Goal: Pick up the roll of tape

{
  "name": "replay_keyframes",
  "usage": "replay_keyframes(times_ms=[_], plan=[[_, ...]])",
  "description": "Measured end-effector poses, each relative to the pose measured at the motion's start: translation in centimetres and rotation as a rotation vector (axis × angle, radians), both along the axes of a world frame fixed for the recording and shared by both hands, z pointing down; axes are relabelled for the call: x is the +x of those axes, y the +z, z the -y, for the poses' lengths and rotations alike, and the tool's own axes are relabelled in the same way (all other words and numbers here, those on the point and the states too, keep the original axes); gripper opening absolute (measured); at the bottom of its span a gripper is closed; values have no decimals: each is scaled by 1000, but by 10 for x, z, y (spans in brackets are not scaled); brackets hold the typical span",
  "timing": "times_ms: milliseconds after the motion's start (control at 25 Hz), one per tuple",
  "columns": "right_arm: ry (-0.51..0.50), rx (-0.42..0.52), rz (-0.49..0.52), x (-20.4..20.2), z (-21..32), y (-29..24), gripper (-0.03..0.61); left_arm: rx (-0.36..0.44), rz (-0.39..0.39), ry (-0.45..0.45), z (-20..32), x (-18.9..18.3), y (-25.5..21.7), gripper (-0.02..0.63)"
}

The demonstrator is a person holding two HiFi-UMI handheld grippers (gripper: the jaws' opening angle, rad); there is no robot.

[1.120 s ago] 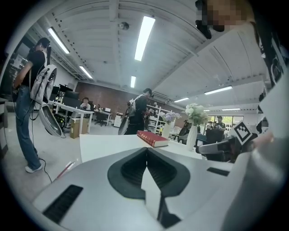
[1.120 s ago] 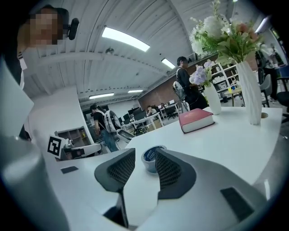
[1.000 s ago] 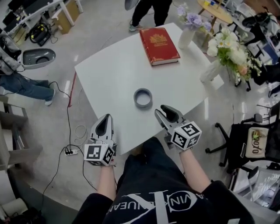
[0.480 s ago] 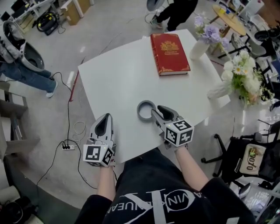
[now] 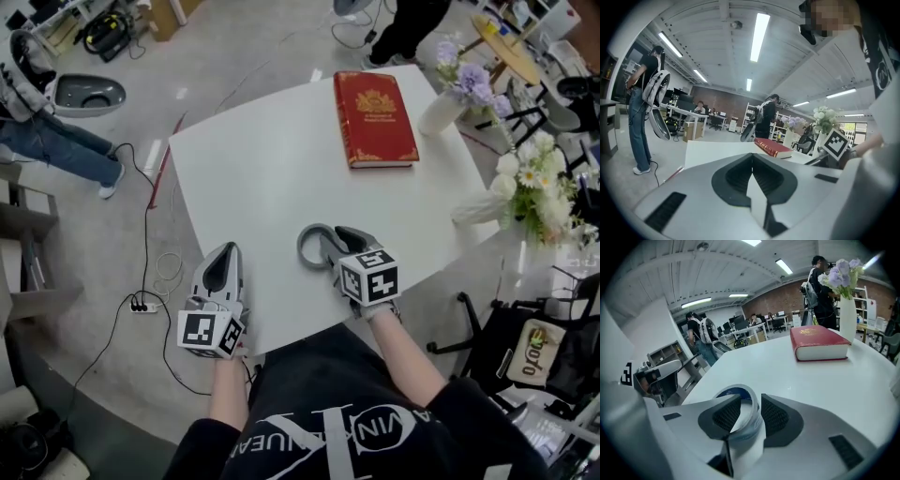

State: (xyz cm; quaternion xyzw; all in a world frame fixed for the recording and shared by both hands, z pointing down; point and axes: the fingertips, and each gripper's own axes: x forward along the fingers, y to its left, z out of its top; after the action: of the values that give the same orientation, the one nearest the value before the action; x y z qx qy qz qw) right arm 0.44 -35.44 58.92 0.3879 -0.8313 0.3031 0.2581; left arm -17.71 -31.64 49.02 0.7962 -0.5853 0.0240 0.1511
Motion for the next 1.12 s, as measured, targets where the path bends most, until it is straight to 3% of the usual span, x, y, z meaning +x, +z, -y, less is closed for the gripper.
replay_keyframes(times_ms=[360,600,1120], plan=[[-12,-60,-89,-1,2,18,109,-15,-13,-24,-4,-9,7,5],[-57,-1,-120,-4,2,16,74,-15,-16,-44,-10,-18,4,5],[28,58,31,5,10,-18,67,-8,-17,-26,-19,-18,-2,5]])
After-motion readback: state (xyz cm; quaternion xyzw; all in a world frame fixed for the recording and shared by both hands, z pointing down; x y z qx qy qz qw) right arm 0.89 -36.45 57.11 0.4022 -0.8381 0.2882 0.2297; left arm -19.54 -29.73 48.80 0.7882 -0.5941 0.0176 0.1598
